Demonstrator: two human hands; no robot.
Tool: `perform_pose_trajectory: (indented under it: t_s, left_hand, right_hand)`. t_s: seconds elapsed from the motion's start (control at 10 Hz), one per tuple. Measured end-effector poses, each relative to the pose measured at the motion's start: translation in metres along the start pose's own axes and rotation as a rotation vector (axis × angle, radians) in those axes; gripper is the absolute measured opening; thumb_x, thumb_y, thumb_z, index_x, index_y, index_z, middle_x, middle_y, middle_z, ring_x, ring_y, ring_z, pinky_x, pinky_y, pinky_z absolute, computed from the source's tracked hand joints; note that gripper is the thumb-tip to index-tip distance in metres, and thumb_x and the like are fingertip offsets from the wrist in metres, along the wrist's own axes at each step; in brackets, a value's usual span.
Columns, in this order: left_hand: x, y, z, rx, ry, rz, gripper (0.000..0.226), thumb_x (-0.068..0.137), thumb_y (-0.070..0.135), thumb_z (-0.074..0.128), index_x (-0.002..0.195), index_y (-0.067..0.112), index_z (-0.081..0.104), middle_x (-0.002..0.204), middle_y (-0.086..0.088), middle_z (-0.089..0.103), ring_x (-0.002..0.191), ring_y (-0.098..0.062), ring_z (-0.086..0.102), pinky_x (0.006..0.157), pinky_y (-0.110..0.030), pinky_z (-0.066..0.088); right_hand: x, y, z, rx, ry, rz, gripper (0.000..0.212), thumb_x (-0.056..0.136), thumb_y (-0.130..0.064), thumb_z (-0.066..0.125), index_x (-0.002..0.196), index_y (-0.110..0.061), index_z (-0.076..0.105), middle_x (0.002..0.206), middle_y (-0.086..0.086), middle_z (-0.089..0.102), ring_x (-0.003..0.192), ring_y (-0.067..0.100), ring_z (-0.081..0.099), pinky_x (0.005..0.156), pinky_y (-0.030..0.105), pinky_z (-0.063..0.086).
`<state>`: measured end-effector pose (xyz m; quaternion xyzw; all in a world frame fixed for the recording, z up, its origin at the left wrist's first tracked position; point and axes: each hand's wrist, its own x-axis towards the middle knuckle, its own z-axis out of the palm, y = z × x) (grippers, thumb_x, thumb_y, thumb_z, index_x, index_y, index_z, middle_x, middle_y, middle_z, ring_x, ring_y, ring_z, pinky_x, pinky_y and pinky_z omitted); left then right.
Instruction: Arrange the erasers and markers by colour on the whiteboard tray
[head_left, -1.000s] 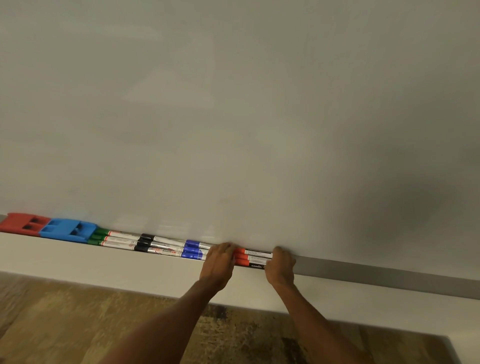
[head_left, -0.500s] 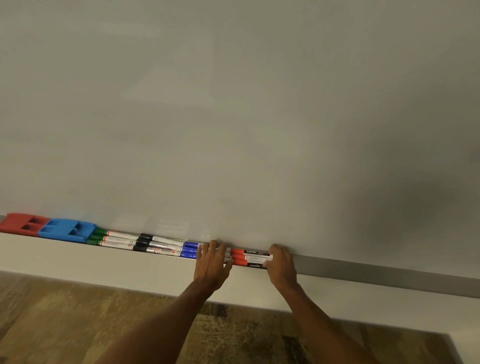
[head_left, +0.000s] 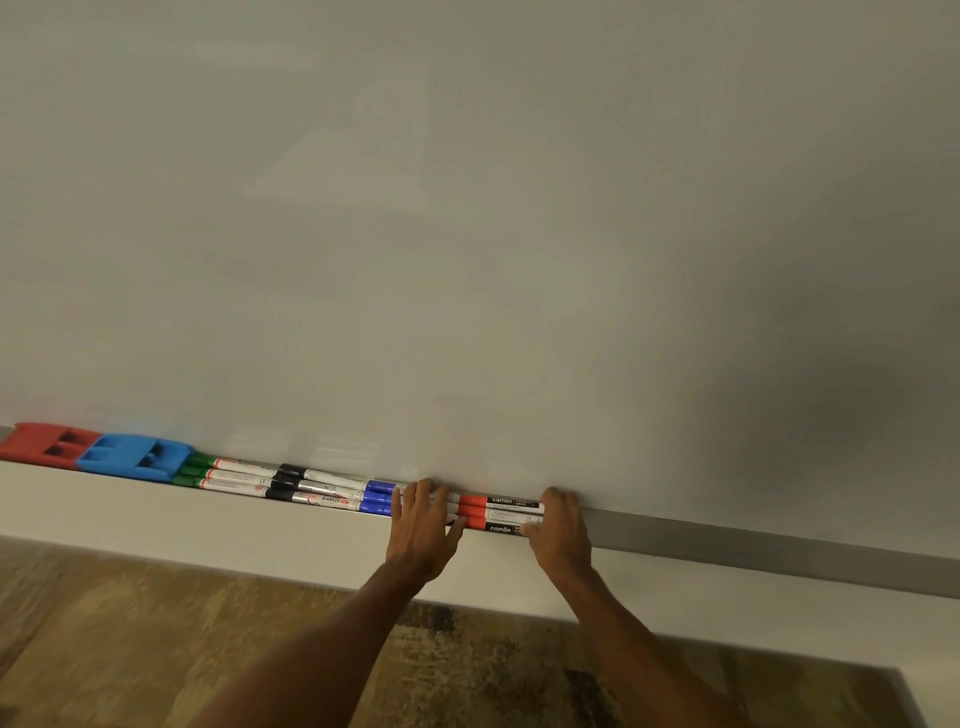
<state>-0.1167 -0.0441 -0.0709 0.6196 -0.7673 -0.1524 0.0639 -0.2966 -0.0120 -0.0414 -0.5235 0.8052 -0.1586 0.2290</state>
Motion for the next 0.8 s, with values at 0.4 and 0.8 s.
perform_pose_trajectory:
  t_s: [0.4,0.8]
  left_hand:
    - [-0.003,-0.001,-0.002,0.012,-0.001,-0.020,0.048,0.094,0.049,0.043,0.135,0.024,0.041,0.146,-0.001,0.035,0.139,-0.020,0.026,0.119,-0.048,0.010]
    - [-0.023,-0.031,-0.013,0.102,-0.044,0.044,0.060,0.097,0.052,0.032,0.147,0.021,0.026,0.160,-0.004,0.016,0.148,-0.023,0.008,0.119,-0.049,0.001]
  right_hand:
    - [0.001,0.005,0.002,-0.005,-0.008,-0.002,0.043,0.083,-0.023,0.070,0.118,-0.008,0.050,0.123,0.012,0.052,0.113,0.027,0.053,0.089,0.040,0.053]
    - [-0.024,-0.017,0.017,-0.359,0.130,-0.134,0.061,0.092,-0.055,0.044,0.138,-0.015,0.038,0.144,0.009,0.042,0.131,0.024,0.042,0.105,0.036,0.042]
